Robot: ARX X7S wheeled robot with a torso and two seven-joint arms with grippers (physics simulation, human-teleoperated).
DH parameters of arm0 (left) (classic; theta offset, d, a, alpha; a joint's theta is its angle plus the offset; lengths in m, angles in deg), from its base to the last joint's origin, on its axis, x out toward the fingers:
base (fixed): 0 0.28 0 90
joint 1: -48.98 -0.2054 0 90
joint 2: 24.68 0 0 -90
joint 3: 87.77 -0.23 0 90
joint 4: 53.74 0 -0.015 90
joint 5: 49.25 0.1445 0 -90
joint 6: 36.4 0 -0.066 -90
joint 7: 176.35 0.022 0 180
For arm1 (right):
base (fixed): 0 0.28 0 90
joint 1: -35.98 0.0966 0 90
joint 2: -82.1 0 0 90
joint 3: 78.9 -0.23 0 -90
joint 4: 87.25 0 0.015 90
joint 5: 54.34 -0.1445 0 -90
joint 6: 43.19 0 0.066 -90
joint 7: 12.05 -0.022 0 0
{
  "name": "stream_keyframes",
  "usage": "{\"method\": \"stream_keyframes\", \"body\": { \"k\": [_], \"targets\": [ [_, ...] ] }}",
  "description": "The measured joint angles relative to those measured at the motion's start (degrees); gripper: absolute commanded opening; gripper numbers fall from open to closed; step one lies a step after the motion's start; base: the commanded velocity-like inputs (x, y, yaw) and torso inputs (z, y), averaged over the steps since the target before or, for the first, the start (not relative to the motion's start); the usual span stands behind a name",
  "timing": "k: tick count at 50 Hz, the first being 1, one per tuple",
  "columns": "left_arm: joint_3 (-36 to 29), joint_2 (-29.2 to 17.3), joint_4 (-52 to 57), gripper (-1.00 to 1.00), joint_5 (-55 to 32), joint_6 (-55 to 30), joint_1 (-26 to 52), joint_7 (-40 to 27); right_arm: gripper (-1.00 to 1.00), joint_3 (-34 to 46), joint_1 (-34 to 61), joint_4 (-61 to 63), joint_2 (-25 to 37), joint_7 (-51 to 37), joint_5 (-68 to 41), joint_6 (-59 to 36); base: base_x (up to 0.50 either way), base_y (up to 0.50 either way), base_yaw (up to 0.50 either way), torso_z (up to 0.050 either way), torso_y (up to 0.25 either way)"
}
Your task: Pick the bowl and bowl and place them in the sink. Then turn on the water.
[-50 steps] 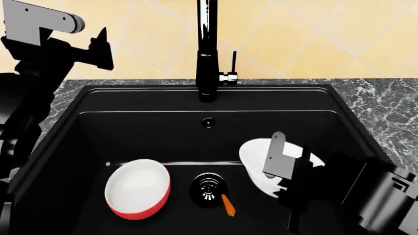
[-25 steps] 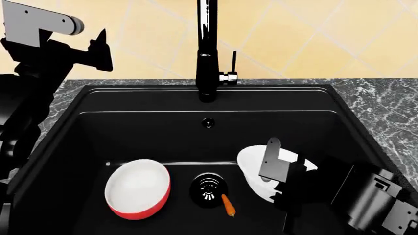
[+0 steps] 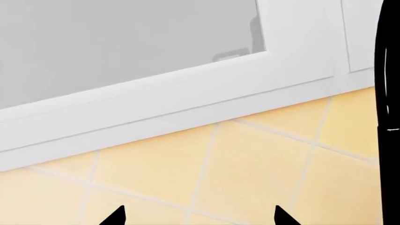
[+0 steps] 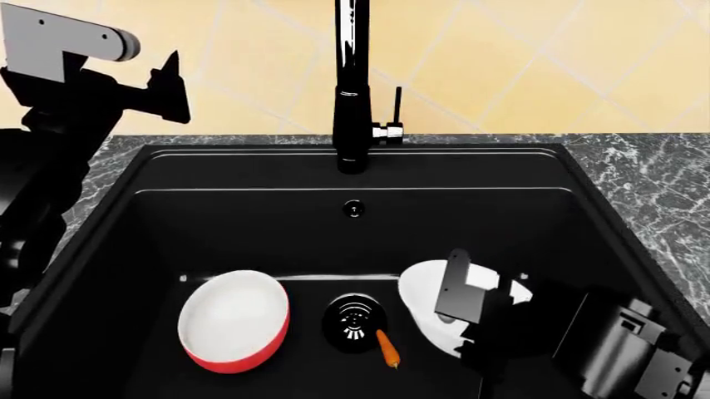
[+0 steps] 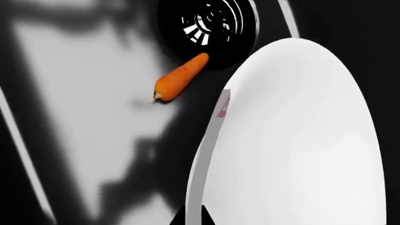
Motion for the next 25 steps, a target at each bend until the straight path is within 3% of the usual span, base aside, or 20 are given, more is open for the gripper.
{"method": "stream_keyframes", "body": {
  "k": [16,17,25],
  "targets": [
    [0.1,-0.1,0.0,1.00,-0.2,0.1,-0.1,0.1,-1.00,0.3,-1.0,-0.9,-0.6,0.1,-0.1,1.0,0.00,0.00,0.00,0.000,0.000],
    [0.1,-0.1,-0.1,1.00,-0.2,0.1,-0.1,0.1,1.00,0.3,-1.0,-0.9,-0.6,0.1,-0.1,0.9,0.00,0.00,0.00,0.000,0.000],
    [0.1,-0.1,-0.1,1.00,-0.2,0.2,-0.1,0.2,1.00,1.0,-1.0,-0.8,-0.4,0.2,0.7,0.4,0.00,0.00,0.00,0.000,0.000]
  ]
}}
